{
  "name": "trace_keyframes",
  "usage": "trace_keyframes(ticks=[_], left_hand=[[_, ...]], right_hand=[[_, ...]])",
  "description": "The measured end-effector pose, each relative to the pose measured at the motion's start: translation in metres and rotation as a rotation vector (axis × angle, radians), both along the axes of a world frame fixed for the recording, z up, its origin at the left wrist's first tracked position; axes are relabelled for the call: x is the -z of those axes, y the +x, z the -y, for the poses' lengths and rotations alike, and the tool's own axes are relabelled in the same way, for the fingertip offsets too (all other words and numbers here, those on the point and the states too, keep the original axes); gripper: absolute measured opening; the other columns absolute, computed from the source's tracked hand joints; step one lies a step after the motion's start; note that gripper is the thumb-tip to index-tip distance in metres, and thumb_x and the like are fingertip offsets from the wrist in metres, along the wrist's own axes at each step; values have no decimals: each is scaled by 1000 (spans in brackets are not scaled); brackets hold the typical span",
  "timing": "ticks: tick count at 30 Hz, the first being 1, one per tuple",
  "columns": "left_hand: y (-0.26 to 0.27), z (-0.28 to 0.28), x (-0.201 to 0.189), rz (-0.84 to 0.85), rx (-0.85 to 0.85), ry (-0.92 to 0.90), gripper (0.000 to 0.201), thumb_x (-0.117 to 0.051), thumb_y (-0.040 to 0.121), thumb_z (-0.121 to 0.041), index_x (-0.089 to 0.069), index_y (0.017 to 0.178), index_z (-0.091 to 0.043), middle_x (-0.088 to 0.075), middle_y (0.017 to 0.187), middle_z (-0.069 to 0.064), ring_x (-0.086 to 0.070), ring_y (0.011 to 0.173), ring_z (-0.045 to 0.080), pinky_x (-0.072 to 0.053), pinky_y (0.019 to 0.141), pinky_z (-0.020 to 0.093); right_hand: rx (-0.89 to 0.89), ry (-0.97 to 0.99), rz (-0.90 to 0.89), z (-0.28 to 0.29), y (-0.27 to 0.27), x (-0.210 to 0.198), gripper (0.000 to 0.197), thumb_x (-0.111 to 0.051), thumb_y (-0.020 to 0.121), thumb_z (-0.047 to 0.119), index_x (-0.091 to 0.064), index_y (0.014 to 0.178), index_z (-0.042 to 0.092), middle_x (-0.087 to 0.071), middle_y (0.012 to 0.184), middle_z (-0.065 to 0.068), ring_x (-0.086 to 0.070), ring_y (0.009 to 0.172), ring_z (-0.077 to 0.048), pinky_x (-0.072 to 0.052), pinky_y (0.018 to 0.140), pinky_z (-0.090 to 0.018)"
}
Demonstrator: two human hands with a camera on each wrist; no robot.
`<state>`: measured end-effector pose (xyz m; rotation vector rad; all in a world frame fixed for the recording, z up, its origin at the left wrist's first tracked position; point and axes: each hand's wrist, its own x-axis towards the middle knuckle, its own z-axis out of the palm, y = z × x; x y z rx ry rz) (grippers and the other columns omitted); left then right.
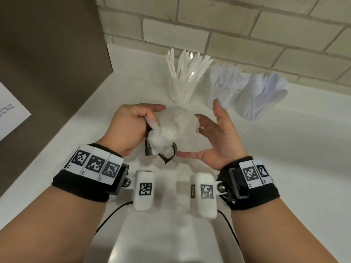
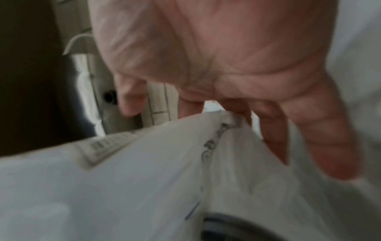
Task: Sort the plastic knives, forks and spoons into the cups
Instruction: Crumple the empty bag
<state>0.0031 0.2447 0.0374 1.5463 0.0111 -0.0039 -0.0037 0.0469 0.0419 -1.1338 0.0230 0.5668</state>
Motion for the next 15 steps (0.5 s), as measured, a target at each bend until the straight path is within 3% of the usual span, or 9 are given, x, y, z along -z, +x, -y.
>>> trace_keyframes(ticks=[2, 4, 5, 7, 8, 10, 12, 13, 15], left_hand=[[-2, 1, -3, 54, -15, 54, 53, -35, 69, 26, -61, 44, -12, -70, 109, -7, -67, 96, 11, -55, 75, 23], [-5, 4, -6, 70, -26, -61, 51, -39, 71, 27, -64, 49, -11, -69, 111, -2, -68, 96, 16, -56, 69, 22], [-6, 5, -7, 58, -28, -163, 50, -40, 74, 25, -69, 57, -13, -69, 111, -2, -68, 97, 20, -57, 69, 26], [-6, 5, -7, -23, -3, -361, 49, -36, 85, 14, -71, 96, -18, -68, 110, -3, -67, 96, 19, -58, 67, 31], [-8, 3, -7, -77, 48, -485, 44, -36, 89, 4, -64, 114, -20, -66, 113, -1, -66, 96, 19, -57, 68, 32], [-12, -1, -10, -202, 208, -660, 42, -43, 91, -29, -51, 131, -16, -60, 126, 7, -63, 107, 26, -56, 82, 42], [-18, -1, -11, -257, 375, -534, 62, -53, 85, -52, -45, 138, -19, -55, 136, 12, -56, 121, 36, -47, 97, 54], [-21, 3, -10, -246, 419, -407, 65, -61, 80, -50, -43, 138, -27, -55, 138, 11, -55, 122, 38, -45, 99, 56], [-26, 11, -9, -198, 367, -164, 76, -75, 72, -30, -36, 137, -39, -57, 135, 3, -61, 117, 27, -52, 91, 51]], right_hand=[[-107, -118, 113, -5, -5, 0, 36, -80, 55, 39, -67, 87, 29, -62, 98, -5, -59, 85, -29, -49, 79, -49], [-85, -200, 216, -12, -7, 5, 36, -75, 59, 21, -63, 90, 34, -53, 92, -12, -49, 71, -34, -46, 66, -41], [-44, -185, 244, -13, -6, 7, 39, -71, 60, 13, -62, 91, 34, -49, 93, -13, -43, 71, -36, -39, 66, -42], [70, -135, 290, -14, -6, 10, 42, -65, 60, 0, -61, 89, 32, -49, 94, -17, -42, 78, -38, -36, 65, -43], [129, -127, 324, -14, -6, 8, 43, -62, 62, -6, -60, 87, 29, -52, 92, -18, -47, 80, -36, -40, 68, -42], [227, -179, 412, -13, -6, 6, 39, -61, 65, -9, -57, 87, 23, -58, 93, -15, -56, 83, -29, -48, 70, -42], [305, -292, 496, -16, -8, 4, 34, -62, 67, -5, -56, 87, 22, -60, 89, -10, -59, 77, -22, -52, 66, -36], [335, -360, 543, -18, -8, 2, 34, -62, 67, -4, -55, 86, 24, -60, 87, -7, -57, 73, -19, -51, 64, -34], [358, -507, 649, -20, -9, 0, 39, -60, 70, -4, -53, 81, 33, -57, 81, 3, -50, 62, -15, -46, 56, -29]])
